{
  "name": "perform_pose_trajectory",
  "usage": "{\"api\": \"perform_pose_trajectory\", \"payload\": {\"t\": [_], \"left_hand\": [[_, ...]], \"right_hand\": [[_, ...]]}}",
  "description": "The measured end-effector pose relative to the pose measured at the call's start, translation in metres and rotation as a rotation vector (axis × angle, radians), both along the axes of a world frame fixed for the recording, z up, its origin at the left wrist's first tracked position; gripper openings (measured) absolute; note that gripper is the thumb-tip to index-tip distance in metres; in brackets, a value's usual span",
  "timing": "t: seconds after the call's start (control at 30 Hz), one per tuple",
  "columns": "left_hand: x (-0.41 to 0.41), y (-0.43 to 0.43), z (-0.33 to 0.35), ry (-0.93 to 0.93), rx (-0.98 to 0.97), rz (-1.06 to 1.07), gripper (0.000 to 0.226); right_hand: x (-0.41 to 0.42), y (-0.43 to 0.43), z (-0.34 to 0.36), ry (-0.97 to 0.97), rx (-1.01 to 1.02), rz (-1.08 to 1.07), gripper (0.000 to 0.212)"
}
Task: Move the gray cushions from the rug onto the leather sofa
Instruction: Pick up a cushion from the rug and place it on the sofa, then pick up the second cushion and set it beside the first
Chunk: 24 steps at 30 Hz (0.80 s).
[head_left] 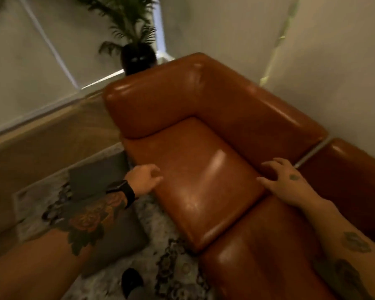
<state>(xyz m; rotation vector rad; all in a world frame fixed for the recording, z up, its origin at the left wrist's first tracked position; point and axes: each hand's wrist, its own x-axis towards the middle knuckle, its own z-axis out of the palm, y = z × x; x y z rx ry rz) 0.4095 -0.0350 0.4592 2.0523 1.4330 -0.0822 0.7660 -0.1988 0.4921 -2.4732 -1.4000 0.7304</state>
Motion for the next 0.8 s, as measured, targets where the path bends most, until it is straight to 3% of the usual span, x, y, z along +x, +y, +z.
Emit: {"api": "perform_pose_trajectory", "payload": {"t": [0.23, 0.4, 0.6, 0.8], "left_hand": [[-0.251, 0.048, -0.055, 0.022, -0.105, 0.309, 0.044], [-0.354, 0.042, -0.099, -0.055, -0.238, 0.601, 0.04], [-0.428, 0.008, -0.191, -0.114, -0.498, 0.897, 0.046], [-0.463, -0.034, -0.367, -0.036, -0.669, 1.092, 0.055]], "right_hand": [[-0.252, 0.151, -0.053, 0.101, -0.141, 0.341, 0.062], [-0.368, 0.2, -0.098, 0.216, -0.277, 0.488, 0.069], [-0.439, 0.223, -0.2, 0.324, -0.46, 0.48, 0.066], [-0.459, 0.23, -0.397, 0.372, -0.693, 0.393, 0.066]]}}
